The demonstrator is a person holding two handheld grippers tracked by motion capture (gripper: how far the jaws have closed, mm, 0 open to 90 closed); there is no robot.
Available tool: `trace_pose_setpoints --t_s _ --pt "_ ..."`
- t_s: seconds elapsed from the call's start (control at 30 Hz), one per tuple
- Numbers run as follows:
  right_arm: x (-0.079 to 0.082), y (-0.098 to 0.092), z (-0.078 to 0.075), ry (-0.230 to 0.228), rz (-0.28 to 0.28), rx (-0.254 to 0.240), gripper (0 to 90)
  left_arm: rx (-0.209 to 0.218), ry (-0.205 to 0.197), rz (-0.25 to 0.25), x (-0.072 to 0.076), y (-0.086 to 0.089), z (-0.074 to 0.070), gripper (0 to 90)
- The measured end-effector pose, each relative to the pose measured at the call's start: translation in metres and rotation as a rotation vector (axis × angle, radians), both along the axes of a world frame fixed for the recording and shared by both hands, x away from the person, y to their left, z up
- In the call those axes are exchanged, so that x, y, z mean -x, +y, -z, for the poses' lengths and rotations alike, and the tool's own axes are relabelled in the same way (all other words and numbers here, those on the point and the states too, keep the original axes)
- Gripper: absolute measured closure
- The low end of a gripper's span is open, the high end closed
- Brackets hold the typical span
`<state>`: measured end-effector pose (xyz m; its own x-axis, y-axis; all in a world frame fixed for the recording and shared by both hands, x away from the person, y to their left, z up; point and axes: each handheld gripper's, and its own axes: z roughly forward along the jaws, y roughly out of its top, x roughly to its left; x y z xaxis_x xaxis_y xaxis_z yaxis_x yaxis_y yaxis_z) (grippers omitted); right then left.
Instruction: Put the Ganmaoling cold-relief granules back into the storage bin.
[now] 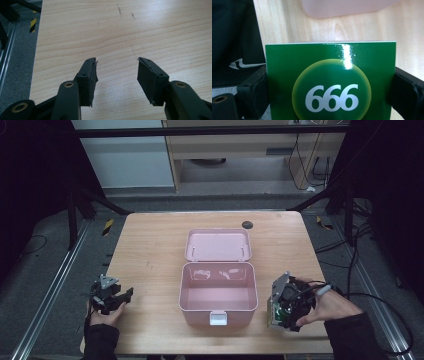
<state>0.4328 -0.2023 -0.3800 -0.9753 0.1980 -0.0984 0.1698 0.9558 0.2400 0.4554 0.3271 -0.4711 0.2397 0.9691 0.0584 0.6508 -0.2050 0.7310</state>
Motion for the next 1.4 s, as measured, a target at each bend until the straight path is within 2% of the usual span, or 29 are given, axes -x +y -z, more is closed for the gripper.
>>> trace_pose_setpoints --t_s 0.33,0.7,1.1,1.4 --pt "0.001 -0.003 -0.044 -0.053 0.025 -0.032 6.1 0.002 0.001 0.000 0.000 0.000 0.000 49.0" --pt "-0.003 0.003 -0.076 -0.084 0.028 -0.040 6.0 0.002 0.003 0.001 0.000 0.000 0.000 49.0" --pt "-0.011 0.019 -0.105 -0.125 0.018 -0.041 6.0 0.005 0.008 0.001 0.000 0.001 0.000 49.1" --pt "-0.018 0.039 -0.111 -0.117 -0.017 -0.033 6.0 0.005 0.006 0.000 0.000 0.001 -0.001 49.1"
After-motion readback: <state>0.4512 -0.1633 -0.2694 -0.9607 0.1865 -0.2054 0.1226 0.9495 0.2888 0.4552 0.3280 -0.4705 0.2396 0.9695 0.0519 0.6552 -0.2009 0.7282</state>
